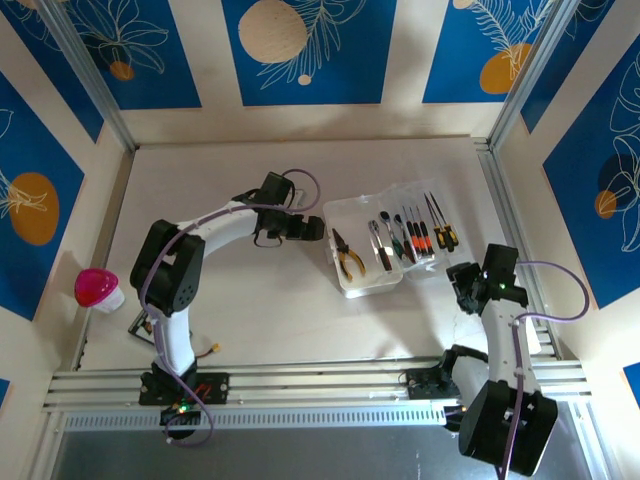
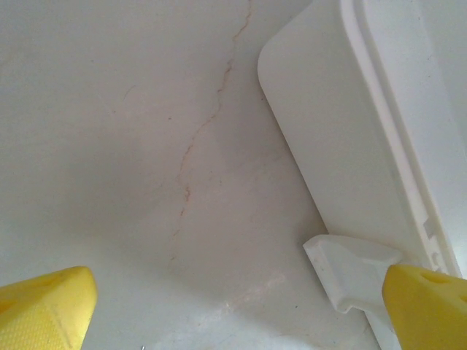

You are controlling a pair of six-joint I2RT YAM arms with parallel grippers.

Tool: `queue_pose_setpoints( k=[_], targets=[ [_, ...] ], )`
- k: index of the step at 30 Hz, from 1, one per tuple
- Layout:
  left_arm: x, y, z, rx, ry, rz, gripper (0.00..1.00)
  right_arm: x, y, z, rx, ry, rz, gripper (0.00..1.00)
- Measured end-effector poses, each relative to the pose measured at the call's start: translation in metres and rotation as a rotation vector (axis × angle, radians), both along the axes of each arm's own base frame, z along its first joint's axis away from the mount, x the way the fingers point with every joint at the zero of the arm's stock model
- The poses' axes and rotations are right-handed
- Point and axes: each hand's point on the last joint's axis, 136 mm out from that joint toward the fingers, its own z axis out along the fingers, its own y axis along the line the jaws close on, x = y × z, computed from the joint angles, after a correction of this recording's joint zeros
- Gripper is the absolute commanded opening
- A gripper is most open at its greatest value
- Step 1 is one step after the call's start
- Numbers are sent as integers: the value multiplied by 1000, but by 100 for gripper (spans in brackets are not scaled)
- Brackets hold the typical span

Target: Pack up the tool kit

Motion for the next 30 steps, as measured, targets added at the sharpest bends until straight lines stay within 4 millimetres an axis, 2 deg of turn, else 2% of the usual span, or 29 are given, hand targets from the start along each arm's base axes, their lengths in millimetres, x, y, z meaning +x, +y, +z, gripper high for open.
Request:
queue_pose_setpoints(
  k=[10,13,17,23,28,30],
  targets=[
    [-3,-4,0,-3,3,-9,100,20,-17,-8,-18,-16,-38,44],
    [-4,-5,0,-4,6,-6,100,25,-20,-11,-23,-20,-41,36],
    [-5,-8,-1,-11,16,-7,100,32,-24,-15,-35,-23,-42,29],
    [-8,-15,-16,-9,40,-18,100,41,-24,-16,-47,-41,-20,17],
    [-6,-19,-20,-18,50,-24,100,48,-25,-17,-77,-55,9,0],
    [-4,-21,-20,-23,54,-21,100,51,-26,-17,-98,-59,22,0]
  ],
)
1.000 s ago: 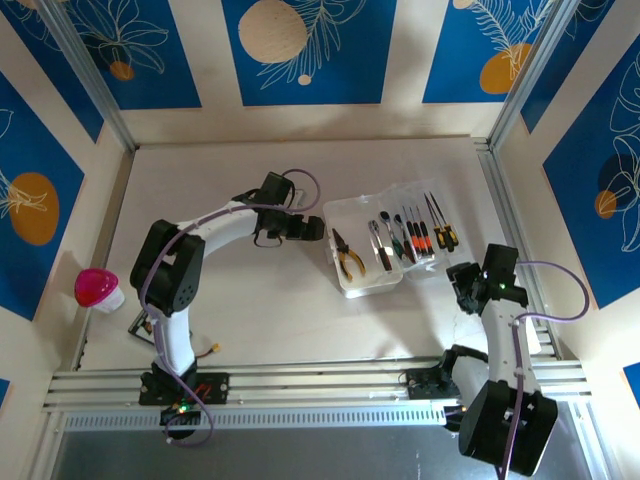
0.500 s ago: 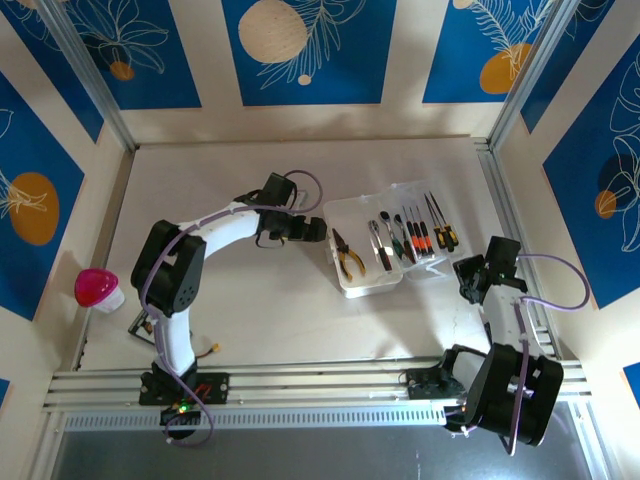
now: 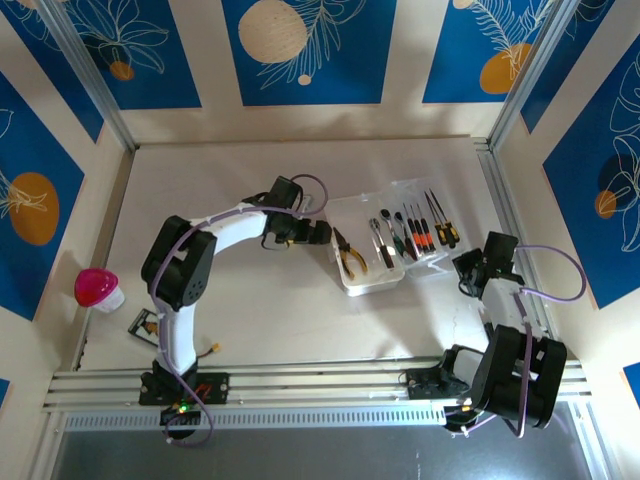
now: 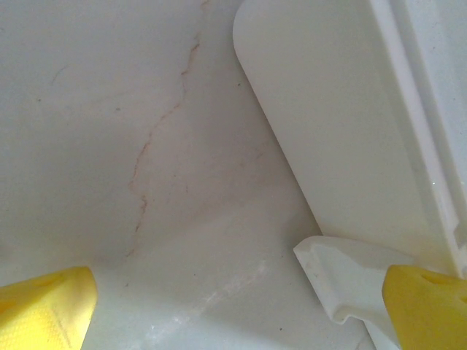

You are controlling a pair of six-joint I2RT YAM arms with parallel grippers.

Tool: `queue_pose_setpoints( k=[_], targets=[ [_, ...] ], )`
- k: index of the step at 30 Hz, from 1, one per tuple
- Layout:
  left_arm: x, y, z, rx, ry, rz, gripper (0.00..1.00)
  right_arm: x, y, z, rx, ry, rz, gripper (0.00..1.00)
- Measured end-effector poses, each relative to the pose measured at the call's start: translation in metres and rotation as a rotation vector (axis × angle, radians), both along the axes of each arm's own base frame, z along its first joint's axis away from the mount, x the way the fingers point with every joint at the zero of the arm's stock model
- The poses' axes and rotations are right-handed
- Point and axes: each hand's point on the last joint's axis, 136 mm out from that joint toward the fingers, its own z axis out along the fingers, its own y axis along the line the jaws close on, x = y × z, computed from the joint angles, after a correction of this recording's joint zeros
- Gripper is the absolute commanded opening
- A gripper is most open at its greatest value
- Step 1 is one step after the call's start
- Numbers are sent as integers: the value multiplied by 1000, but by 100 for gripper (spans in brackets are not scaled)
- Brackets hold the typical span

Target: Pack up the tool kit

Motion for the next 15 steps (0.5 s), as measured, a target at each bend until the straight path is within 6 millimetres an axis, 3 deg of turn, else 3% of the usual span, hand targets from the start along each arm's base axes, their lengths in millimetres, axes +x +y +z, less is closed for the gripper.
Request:
queue_pose_setpoints(
  k=[7,15],
  targets=[
    [4,-4,-1,-14,12,5,100,-2,2,4,-92,34,33,0],
    [7,-7,-2,-20,9,9,100,-8,6,43,-276,56,107,0]
  ],
)
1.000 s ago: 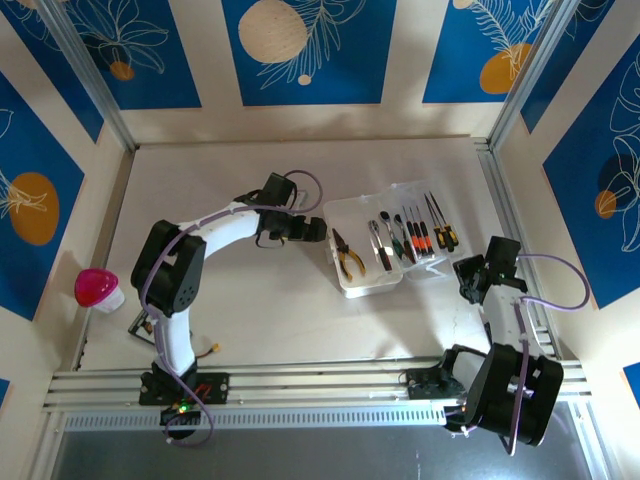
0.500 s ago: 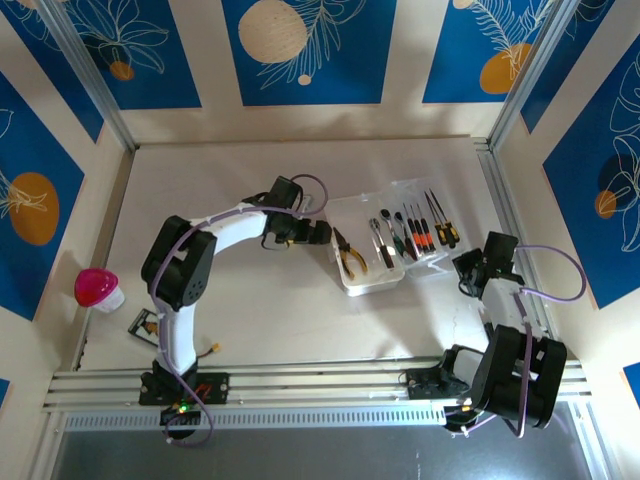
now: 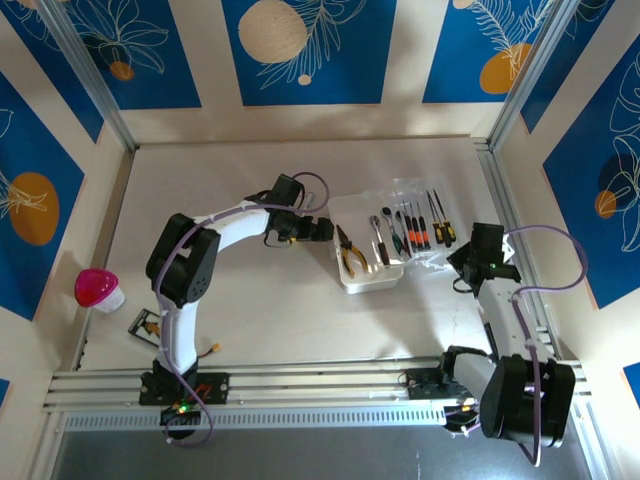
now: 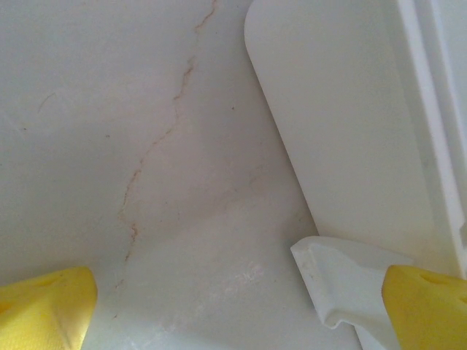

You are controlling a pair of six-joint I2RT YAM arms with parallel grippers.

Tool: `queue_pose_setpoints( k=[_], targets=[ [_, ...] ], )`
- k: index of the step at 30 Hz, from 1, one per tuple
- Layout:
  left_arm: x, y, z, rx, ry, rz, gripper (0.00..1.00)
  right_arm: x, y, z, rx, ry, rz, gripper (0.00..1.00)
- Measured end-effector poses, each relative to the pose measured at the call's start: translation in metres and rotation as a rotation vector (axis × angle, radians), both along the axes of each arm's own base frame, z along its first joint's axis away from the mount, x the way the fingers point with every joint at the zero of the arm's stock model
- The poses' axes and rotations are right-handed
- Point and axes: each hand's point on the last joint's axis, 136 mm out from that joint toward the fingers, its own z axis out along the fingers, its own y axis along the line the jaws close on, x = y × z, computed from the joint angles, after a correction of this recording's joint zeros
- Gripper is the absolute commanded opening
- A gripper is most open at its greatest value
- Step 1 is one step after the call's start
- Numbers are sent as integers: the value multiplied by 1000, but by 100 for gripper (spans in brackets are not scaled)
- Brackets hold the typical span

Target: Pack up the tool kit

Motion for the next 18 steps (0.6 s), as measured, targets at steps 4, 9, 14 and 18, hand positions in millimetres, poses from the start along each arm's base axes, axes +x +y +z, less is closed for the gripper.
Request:
queue_pose_setpoints(
  k=[4,9,14,18],
  targets=[
    [0,0,0,0,0,0,100,1,4,19,-97,5,43,0],
    [0,0,0,0,0,0,100,1,10,34,-193,21,91,0],
    [0,0,0,-1,-1,-1,100,3,23,57,-303,22,159,0],
    [0,0,0,-1,-2,0,100,5,42,79,-379,2,227,0]
  ],
)
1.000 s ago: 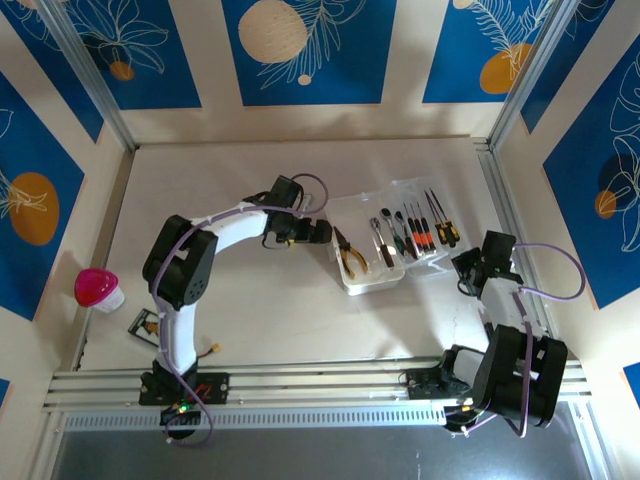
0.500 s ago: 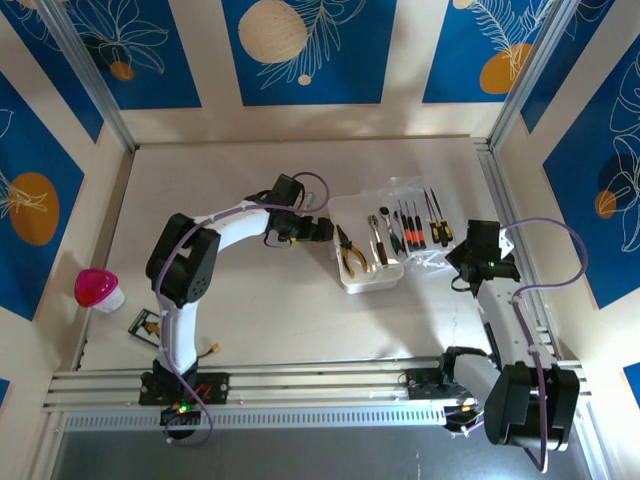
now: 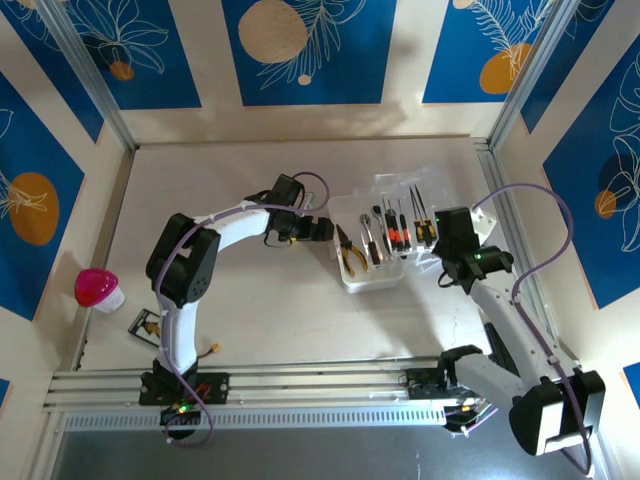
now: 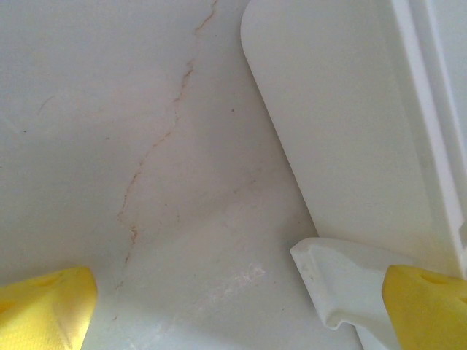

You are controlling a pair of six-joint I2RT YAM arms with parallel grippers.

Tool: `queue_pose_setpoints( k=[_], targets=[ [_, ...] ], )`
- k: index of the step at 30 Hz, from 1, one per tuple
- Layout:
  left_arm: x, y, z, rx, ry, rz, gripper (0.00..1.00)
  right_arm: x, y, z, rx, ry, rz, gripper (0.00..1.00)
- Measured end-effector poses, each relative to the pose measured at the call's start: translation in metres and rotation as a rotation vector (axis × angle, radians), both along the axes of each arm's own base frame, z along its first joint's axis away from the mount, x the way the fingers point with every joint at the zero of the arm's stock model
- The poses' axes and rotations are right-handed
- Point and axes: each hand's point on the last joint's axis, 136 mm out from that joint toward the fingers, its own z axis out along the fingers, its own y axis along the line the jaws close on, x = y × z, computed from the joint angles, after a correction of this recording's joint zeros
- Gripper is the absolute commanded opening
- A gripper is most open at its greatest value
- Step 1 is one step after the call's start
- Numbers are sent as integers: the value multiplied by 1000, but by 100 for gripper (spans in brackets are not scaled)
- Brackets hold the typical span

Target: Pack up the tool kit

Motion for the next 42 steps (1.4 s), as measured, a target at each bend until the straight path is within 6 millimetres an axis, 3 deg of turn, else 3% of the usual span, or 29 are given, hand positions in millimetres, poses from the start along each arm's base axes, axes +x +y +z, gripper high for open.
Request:
queue_pose_setpoints(
  k=[5,12,20,24,29,35,38,42],
  targets=[
    [1,0,0,-1,0,7,100,5,37,27,-77,-39,123,0],
    [4,1,0,3,-7,20,100,4,91,39,-172,-57,249,0],
    [7,0,2,1,-23,25,100,-3,154,29,-167,-46,384,0],
    [2,-4,-1,1,-16,11,100,-12,189,3,-91,21,451,0],
    [-4,-5,-6,12,-17,0,100,-12,200,-3,-19,25,439,22],
    [-13,5,-6,18,-24,7,100,-2,202,1,46,20,467,64],
    [-22,14,-6,26,-33,-3,100,22,182,2,153,22,446,83],
    [-38,24,-7,35,-86,-45,100,56,143,-1,288,37,406,95]
  ],
)
